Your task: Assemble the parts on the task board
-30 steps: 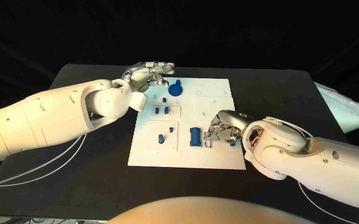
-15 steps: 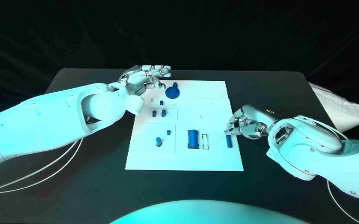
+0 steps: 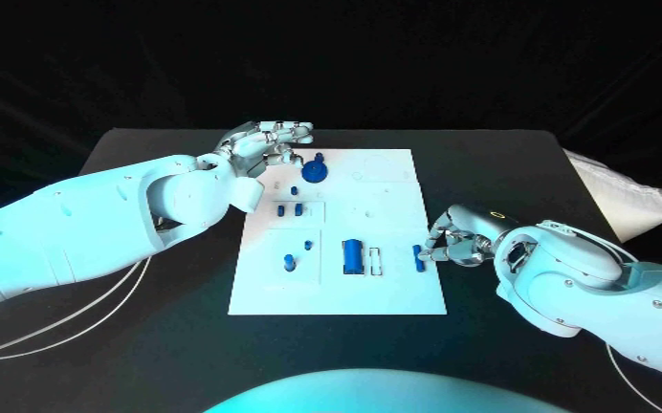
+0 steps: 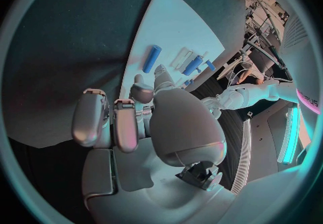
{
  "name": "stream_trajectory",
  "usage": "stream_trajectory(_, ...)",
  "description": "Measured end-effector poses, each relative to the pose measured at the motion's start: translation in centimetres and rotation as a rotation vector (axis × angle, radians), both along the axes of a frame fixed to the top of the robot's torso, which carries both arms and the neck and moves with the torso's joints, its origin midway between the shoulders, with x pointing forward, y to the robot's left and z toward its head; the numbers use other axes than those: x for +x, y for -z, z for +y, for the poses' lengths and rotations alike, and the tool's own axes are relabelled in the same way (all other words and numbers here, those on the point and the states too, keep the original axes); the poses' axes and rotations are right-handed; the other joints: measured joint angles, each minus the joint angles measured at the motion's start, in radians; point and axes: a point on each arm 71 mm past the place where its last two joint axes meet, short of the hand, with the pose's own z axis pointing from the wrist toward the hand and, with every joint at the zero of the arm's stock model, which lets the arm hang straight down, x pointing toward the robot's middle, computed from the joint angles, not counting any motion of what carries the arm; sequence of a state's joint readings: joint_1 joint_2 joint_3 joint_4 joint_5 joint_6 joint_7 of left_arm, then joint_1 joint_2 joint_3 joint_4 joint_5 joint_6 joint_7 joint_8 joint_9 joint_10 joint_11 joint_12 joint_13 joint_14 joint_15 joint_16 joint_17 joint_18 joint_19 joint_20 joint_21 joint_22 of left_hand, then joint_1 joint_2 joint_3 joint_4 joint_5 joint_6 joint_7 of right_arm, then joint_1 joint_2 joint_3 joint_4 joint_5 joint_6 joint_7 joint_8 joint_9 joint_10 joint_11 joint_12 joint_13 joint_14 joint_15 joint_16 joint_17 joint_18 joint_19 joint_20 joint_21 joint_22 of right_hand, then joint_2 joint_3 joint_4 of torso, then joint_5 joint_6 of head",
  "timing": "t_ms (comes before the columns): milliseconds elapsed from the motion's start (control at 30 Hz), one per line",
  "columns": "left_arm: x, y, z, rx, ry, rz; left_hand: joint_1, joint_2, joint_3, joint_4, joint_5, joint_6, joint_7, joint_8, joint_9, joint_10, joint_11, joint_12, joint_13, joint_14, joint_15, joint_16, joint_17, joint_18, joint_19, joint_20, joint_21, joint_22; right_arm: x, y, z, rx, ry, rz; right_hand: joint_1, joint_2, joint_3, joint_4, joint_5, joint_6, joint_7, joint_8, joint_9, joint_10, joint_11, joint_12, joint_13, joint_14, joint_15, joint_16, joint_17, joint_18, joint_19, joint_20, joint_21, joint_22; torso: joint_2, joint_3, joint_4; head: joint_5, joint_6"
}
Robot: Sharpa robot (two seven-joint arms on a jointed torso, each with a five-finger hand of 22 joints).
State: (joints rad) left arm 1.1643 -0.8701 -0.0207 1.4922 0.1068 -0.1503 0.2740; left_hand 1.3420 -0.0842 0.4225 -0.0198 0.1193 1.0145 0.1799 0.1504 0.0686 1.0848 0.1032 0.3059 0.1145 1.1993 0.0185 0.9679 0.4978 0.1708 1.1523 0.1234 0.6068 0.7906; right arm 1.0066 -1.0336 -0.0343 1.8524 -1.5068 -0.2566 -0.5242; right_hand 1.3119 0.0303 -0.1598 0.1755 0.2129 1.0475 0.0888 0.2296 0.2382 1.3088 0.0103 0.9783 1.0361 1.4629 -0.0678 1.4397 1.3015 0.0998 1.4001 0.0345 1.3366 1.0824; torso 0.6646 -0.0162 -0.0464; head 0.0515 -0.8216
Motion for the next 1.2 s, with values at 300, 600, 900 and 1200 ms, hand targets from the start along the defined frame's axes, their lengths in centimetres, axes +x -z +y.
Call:
stream_trajectory(300,0.0,0.1,0.1,0.001,0.0,0.002,0.0,0.0,0.0,0.0,0.0,0.0,0.0,0.0,0.0,0.0,0.0,0.0,0.0,0.0,0.0,0.0,0.0,0.0,0.0,0.0,0.0,0.0,0.0,0.8,0.8,-0.029,-0.011,0.019,0.0,0.0,0.0,0.0,0.0,0.007,0.0,0.0,0.0,0.0,0.0,0.0,0.001,0.0,0.0,0.0,0.001,0.0,0.0,0.0,0.0,0.0,0.001,-0.0009,0.0002,0.003,-0.004)
stream_trajectory(600,0.0,0.1,0.1,0.001,0.0,0.003,0.0,0.0,0.0,0.0,0.0,0.0,0.0,0.0,0.0,0.0,0.0,0.0,0.0,0.0,0.0,0.0,0.0,0.0,0.0,0.0,-0.001,0.0,0.2,1.0,1.7,-0.05,-0.034,0.014,0.018,0.011,0.011,-0.005,-0.002,0.017,-0.006,0.0,0.002,0.004,-0.004,0.0,0.006,0.0,0.0,0.0,0.002,0.0,0.0,0.0,0.0,0.003,0.0,-0.0017,0.0002,0.008,-0.005)
stream_trajectory(900,-0.1,0.1,0.1,0.001,0.0,0.003,0.0,0.0,0.0,0.0,0.0,0.0,0.0,0.0,0.0,0.0,0.0,0.007,0.0,0.0,0.0,0.0,-0.003,0.0,0.0,0.0,-0.007,-0.002,0.4,0.9,2.8,-0.162,-0.118,-0.039,0.116,0.03,0.085,-0.061,-0.129,0.028,-0.014,-0.008,0.006,0.013,-0.013,0.03,0.038,0.003,-0.003,0.014,0.007,0.0,0.004,-0.004,0.012,0.037,0.0,-0.0021,0.0003,0.015,-0.007)
stream_trajectory(1200,-0.1,0.1,0.1,0.001,0.0,0.004,0.0,0.0,0.0,0.0,0.0,0.0,0.0,0.0,0.0,0.0,0.0,0.007,0.0,0.0,0.0,0.0,-0.003,0.0,0.0,0.0,-0.007,-0.002,0.4,0.8,3.9,-0.261,-0.192,-0.101,0.142,0.027,0.121,-0.085,-0.136,0.035,-0.014,-0.015,0.003,0.015,-0.011,0.03,0.041,0.002,-0.002,0.014,0.006,0.0,0.008,0.0,0.012,0.042,0.0,-0.0023,0.0013,0.017,-0.009)
